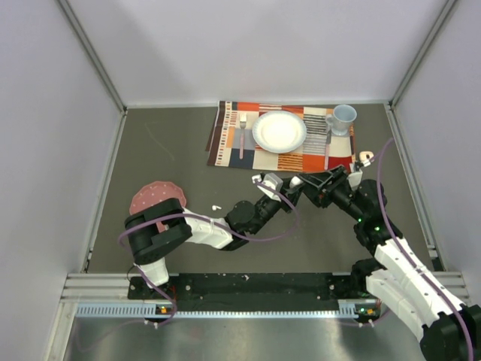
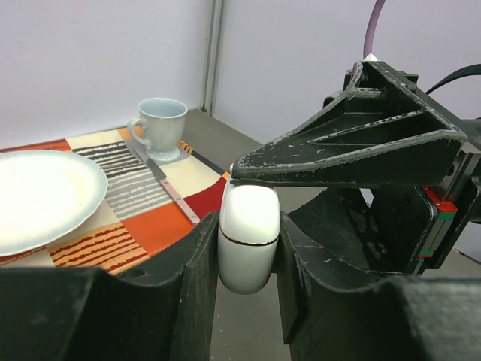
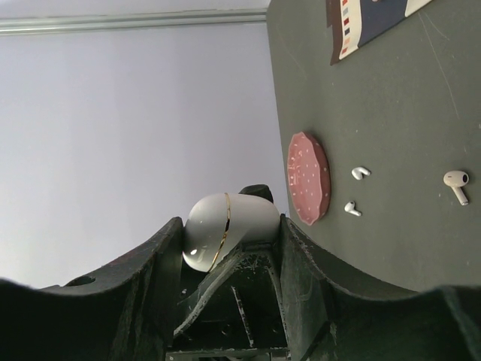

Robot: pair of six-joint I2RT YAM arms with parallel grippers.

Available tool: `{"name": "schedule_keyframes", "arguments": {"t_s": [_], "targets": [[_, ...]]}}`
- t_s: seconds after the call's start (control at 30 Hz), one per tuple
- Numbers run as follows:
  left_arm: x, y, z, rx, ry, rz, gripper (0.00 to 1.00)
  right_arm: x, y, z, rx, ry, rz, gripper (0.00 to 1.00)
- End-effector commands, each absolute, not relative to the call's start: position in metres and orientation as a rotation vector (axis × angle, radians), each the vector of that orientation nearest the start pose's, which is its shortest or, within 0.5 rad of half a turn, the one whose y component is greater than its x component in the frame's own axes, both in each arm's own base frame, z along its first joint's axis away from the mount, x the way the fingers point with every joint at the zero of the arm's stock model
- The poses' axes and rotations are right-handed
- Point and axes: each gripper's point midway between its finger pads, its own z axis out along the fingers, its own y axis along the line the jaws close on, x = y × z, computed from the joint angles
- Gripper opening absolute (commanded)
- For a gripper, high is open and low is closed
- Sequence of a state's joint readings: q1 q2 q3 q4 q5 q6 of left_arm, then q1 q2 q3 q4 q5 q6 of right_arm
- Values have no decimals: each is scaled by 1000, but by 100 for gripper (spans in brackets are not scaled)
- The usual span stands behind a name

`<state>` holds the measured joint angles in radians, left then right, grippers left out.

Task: Insert the wireless bluetooth earbuds into the charging case
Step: Pass from the right arm to the left, then open the charging case.

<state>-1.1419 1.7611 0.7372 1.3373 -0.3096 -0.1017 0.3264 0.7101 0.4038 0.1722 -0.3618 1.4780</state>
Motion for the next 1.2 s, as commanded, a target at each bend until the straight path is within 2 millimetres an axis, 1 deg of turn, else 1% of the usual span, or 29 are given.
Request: {"name": "schedule_keyframes", "arguments": {"t_s": [0.0,0.07,0.17,0.3,0.33,0.43,0.47,0.53,0.57,0.6,0.63,0.67,0.7,0.73,0.77,0.8,0.83,0.87,0.9,0.93,0.97,1.0,1.03,1.07,1.1,1.13,1.17], "targets": [[239,-406,291,259,1048,-970,38,244,194,264,733,1741,1640,35],[239,-405,290,259,1046,-968,37,244,193,263,736,1742,1638,35],[237,-405,290,269,1049,-970,33,244,193,264,735,1737,1643,35],[238,-404,289,264,1049,-966,30,244,193,266,730,1731,1645,34],[238,-403,290,263,1048,-967,27,244,193,266,729,1729,1644,34],[238,-403,290,263,1050,-965,21,243,193,264,734,1735,1643,35],[237,-403,291,262,1047,-967,17,243,193,263,735,1739,1643,36],[237,-403,290,271,1053,-964,11,242,193,262,732,1737,1641,45],[236,-403,292,274,1053,-965,6,242,192,262,730,1735,1635,48],[237,-404,289,288,1072,-959,3,242,191,261,730,1739,1625,56],[236,-404,288,295,1082,-957,1,241,191,263,710,1738,1614,61],[235,-402,294,293,1077,-960,0,242,190,262,712,1741,1599,67],[235,-402,295,298,1081,-961,0,242,189,261,709,1746,1588,70],[235,-404,290,320,1108,-953,0,242,189,261,696,1751,1573,74],[232,-404,297,333,1103,-966,0,242,189,261,687,1756,1567,80],[231,-405,298,343,1117,-977,0,241,190,261,672,1759,1561,85],[234,-405,293,363,1147,-970,0,241,189,262,641,1768,1532,88],[226,-405,302,400,1120,-1015,0,241,189,261,623,1779,1510,90],[223,-402,301,403,1133,-1059,0,242,187,258,554,1796,1445,91],[227,-395,300,417,1134,-1073,0,242,186,262,521,1814,1396,91],[224,-387,307,430,1129,-1098,0,243,184,262,482,1831,1351,91],[210,-387,298,507,1136,-1176,0,242,183,265,426,1841,1308,91],[219,-375,297,507,1148,-1172,0,242,183,280,296,1814,1245,92],[214,-364,305,520,1134,-1191,0,241,184,279,249,1839,1223,92],[203,-362,297,591,1145,-1240,0,239,185,285,177,1826,1205,92],[208,-352,299,605,1146,-1237,0,234,188,296,37,1799,1178,91],[202,-346,301,648,1151,-1253,0,232,189,298,-8,1799,1161,90]]}}
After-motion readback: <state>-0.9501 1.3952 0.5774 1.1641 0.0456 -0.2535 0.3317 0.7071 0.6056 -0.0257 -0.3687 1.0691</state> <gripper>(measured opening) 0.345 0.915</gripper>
